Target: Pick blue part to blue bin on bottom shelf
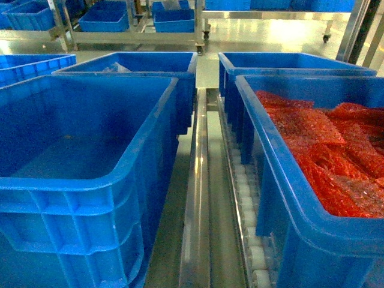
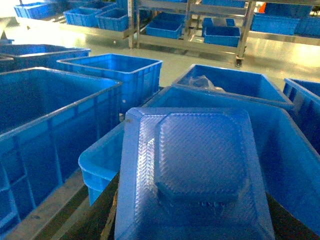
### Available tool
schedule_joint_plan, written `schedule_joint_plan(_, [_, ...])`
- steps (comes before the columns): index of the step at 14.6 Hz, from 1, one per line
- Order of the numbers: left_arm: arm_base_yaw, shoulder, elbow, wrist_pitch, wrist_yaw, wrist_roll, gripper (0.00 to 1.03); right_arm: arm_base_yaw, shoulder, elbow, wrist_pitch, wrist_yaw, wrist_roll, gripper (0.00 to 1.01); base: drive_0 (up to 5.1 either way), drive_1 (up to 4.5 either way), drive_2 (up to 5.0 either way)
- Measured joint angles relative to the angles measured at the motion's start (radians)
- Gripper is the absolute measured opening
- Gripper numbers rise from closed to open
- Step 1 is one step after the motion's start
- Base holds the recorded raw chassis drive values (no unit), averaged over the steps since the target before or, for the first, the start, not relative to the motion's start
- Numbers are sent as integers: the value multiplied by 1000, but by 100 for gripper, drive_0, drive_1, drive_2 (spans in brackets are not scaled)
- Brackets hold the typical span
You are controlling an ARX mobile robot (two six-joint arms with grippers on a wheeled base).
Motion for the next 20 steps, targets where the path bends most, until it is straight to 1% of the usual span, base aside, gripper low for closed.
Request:
schedule_joint_plan(1, [-10, 4, 1, 8, -6, 14, 43, 0, 0, 0, 0, 0, 0, 98, 0, 0, 0])
schedule_joint_plan(4, [-37, 19, 13, 27, -13, 36, 43, 0, 0, 0, 0, 0, 0, 98, 0, 0, 0])
schedule_joint_plan(6, [-66, 38, 27, 51, -18, 52, 43, 0, 0, 0, 0, 0, 0, 98, 0, 0, 0])
schedule_joint_plan(7, [-82, 47, 37, 61, -18, 61, 43, 0, 0, 0, 0, 0, 0, 98, 0, 0, 0])
schedule_joint_plan(9, [-105, 63, 55, 72, -13, 66, 43, 0, 0, 0, 0, 0, 0, 98, 0, 0, 0])
schedule_joint_plan(10, [-108, 79, 63, 100, -1, 70, 43, 0, 0, 0, 0, 0, 0, 98, 0, 0, 0])
schedule_joint_plan(11, [-89, 123, 79, 164, 56, 76, 43, 0, 0, 0, 0, 0, 0, 98, 0, 0, 0])
schedule_joint_plan(12, [-11, 258, 118, 286, 148, 76, 43, 0, 0, 0, 0, 0, 0, 98, 0, 0, 0])
schedule_joint_plan(13, [60, 419, 155, 383, 244, 55, 43, 0, 0, 0, 0, 0, 0, 98, 0, 0, 0])
schedule_joint_plan(14, [101, 571, 182, 448, 327, 19, 43, 0, 0, 0, 0, 0, 0, 98, 0, 0, 0])
schedule_joint_plan(15, [111, 684, 196, 472, 351, 6, 51, 0, 0, 0, 0, 0, 0, 98, 0, 0, 0])
schedule_joint_plan(16, [112, 739, 192, 459, 356, 2, 67, 0, 0, 0, 0, 0, 0, 98, 0, 0, 0])
schedule_joint_plan(17, [112, 723, 194, 474, 355, -3, 79, 0, 0, 0, 0, 0, 0, 98, 0, 0, 0])
schedule_joint_plan(18, [114, 709, 195, 501, 359, 0, 95, 0, 0, 0, 0, 0, 0, 98, 0, 0, 0])
schedule_joint_plan(19, [144, 695, 147, 612, 414, 33, 83, 0, 0, 0, 0, 0, 0, 98, 0, 0, 0])
schedule_joint_plan(20, [194, 627, 62, 633, 458, 58, 67, 0, 0, 0, 0, 0, 0, 98, 0, 0, 0])
